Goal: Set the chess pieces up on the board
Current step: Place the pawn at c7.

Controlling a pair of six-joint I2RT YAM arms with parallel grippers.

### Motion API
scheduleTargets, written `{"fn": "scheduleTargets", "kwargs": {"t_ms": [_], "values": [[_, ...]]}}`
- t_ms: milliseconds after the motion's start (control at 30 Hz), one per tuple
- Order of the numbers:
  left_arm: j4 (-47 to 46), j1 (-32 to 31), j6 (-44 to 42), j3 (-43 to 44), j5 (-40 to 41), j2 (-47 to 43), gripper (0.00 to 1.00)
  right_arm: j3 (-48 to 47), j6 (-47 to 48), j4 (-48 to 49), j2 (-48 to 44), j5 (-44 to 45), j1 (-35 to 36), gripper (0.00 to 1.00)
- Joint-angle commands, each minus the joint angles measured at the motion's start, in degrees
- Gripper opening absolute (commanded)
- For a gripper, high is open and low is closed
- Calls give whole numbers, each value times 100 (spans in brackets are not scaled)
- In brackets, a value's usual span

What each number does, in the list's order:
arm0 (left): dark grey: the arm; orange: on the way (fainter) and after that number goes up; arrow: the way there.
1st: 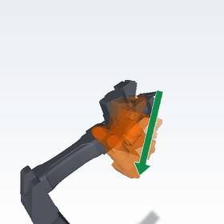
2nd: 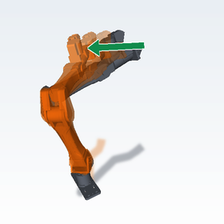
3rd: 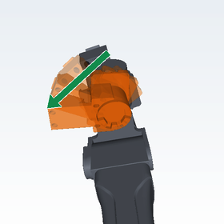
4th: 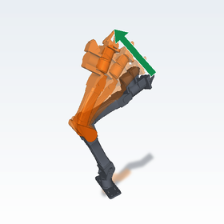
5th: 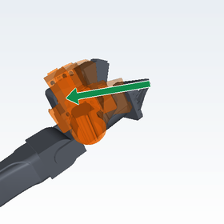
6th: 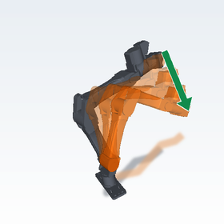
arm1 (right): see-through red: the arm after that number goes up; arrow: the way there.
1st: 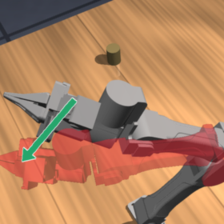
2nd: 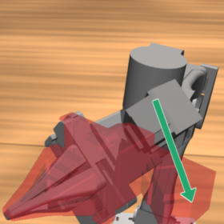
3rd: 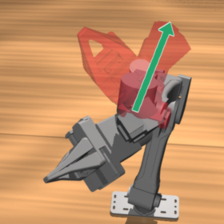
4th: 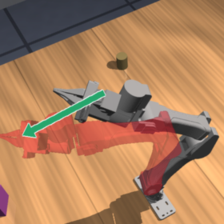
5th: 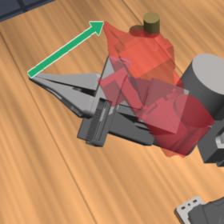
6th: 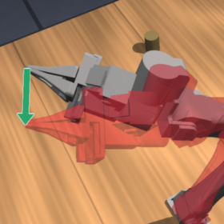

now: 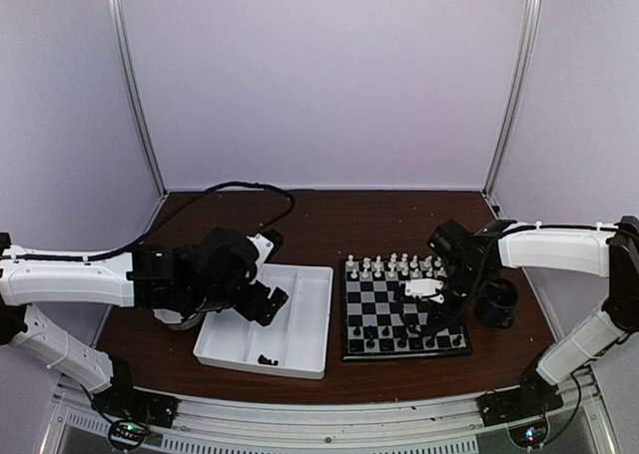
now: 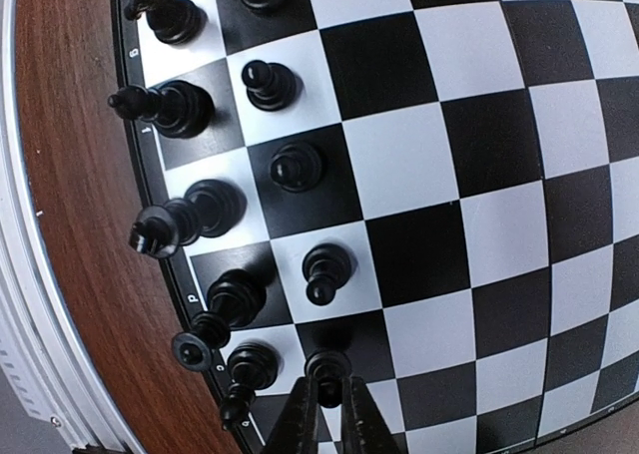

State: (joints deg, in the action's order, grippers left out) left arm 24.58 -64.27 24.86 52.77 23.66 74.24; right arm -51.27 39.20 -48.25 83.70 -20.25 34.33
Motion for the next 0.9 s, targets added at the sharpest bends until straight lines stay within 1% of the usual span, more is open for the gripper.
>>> {"fn": "scheduleTargets", "kwargs": {"t_ms": [0, 200, 400, 533, 600, 667, 767, 833, 867], "values": [[-148, 57, 113, -103, 103, -127, 94, 39, 9, 88, 72, 136, 93, 9], [-134, 87, 164, -162, 95, -94, 94, 38, -8, 92, 158, 185, 144, 11], [-14, 141, 289, -136, 93, -20, 94, 38, -54, 87, 85, 237, 153, 17], [252, 304, 639, -49, 29, 87, 92, -27, -140, -9, -57, 229, 153, 19], [526, 390, 864, 64, -20, 222, 87, -110, -193, -138, -181, 205, 144, 20], [787, 428, 899, 222, -254, 409, 78, -173, -251, -244, -381, 205, 130, 21], [1093, 429, 795, 443, -987, 728, 61, -240, -370, -352, -702, 199, 110, 23], [1297, 427, 846, 514, -1389, 928, 57, -252, -445, -370, -900, 191, 109, 24], [1374, 431, 878, 530, -1588, 1015, 53, -245, -479, -365, -960, 193, 108, 24]]}}
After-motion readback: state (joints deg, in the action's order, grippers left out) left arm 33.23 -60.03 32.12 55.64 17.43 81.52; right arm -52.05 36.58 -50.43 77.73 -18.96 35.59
